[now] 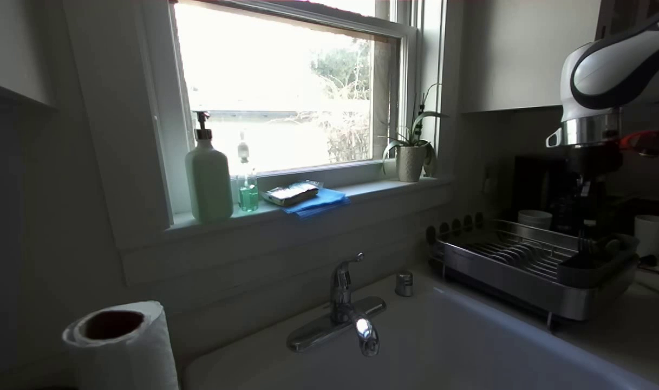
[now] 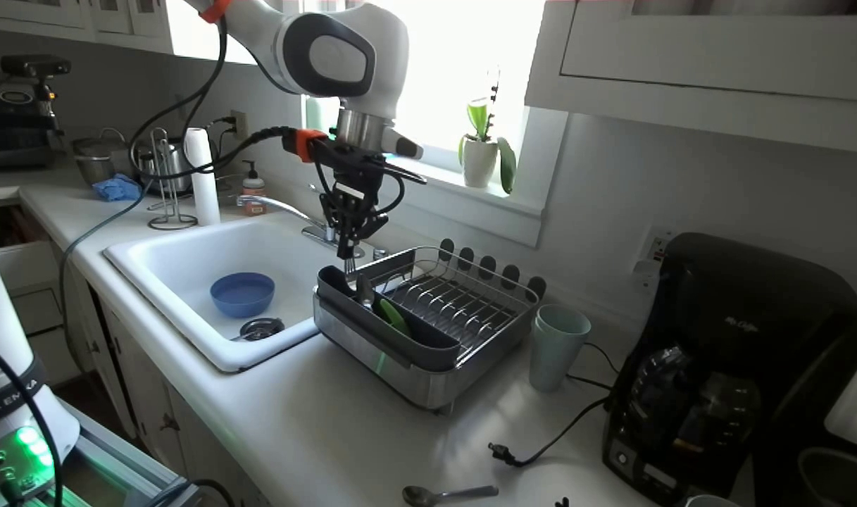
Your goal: Swap the places of the spoon and the fork
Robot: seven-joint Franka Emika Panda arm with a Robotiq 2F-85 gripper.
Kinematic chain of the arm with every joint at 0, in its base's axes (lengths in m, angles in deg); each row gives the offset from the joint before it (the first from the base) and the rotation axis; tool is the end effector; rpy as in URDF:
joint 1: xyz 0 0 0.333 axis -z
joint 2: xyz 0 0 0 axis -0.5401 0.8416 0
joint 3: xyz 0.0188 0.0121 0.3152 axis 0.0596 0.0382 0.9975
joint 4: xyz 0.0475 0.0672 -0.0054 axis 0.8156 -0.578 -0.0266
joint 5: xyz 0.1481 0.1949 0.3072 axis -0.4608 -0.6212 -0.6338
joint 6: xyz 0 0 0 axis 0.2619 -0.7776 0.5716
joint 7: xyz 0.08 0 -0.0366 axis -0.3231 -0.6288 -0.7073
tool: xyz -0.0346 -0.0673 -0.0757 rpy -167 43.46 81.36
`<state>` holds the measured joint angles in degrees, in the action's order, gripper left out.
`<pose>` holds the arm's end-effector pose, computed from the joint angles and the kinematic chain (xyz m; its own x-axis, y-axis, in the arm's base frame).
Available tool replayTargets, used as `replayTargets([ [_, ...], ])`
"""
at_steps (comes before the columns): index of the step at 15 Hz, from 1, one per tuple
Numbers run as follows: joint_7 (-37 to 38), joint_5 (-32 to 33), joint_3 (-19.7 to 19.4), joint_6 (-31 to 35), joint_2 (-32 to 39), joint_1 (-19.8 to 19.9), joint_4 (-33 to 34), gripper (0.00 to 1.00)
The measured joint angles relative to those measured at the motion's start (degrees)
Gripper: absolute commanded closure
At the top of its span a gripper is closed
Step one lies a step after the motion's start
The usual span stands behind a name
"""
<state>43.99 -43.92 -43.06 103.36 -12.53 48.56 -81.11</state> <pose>0.3821 -0.2984 0.4181 0.9739 -0.1812 -0.1367 -0.1860 -0.9823 -0.0227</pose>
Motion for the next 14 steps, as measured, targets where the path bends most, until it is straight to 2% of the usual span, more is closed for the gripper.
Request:
replayTargets([
  [6,1.8,4.2,0.3,-0.2,-1.0,0.0,0.9,0.99],
  [14,4.3,7.3,2.3,-3.9,-7.8,0.0,0.7,0.99],
])
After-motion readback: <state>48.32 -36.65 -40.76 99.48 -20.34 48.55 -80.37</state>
